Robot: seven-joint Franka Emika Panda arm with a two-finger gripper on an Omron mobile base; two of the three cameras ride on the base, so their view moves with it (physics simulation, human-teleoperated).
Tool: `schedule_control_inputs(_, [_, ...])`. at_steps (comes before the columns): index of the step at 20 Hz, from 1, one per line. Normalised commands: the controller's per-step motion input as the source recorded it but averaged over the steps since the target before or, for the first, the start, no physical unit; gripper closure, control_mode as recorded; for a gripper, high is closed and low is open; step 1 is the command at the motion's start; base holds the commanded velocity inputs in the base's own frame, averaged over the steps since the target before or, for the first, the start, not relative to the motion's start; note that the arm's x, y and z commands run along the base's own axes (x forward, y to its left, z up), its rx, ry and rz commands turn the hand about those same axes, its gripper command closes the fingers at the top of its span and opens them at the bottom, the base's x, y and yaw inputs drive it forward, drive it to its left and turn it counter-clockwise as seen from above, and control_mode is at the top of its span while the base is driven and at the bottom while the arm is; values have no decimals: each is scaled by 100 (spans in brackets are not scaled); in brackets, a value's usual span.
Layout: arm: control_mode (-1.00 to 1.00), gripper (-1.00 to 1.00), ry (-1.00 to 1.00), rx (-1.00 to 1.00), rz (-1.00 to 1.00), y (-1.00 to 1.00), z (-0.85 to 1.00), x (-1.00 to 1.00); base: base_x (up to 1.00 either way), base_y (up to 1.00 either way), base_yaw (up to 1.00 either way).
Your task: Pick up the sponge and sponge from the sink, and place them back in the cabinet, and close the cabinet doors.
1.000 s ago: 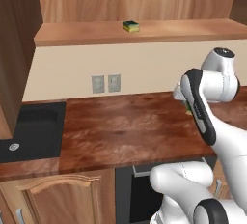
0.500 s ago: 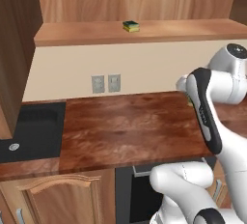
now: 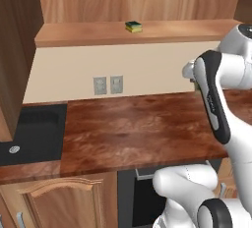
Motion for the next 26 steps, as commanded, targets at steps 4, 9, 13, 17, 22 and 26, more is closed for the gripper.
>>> schedule_control_inputs(4, [-100, 100, -6, 0, 0, 1, 44, 7, 0, 0, 0])
schedule_control_inputs(9, [-100, 100, -14, 0, 0, 0, 31, 21, 0, 0, 0])
schedule_control_inputs(13, [-100, 100, -21, 0, 2, 0, 32, 25, 0, 0, 0])
schedule_control_inputs(17, [-100, 100, -10, 0, 2, 1, 42, 26, 0, 0, 0])
schedule_control_inputs(22, [-100, 100, -7, 0, 1, 1, 42, 25, 0, 0, 0])
schedule_control_inputs(26, [-100, 100, 0, 0, 0, 0, 43, 28, 0, 0, 0])
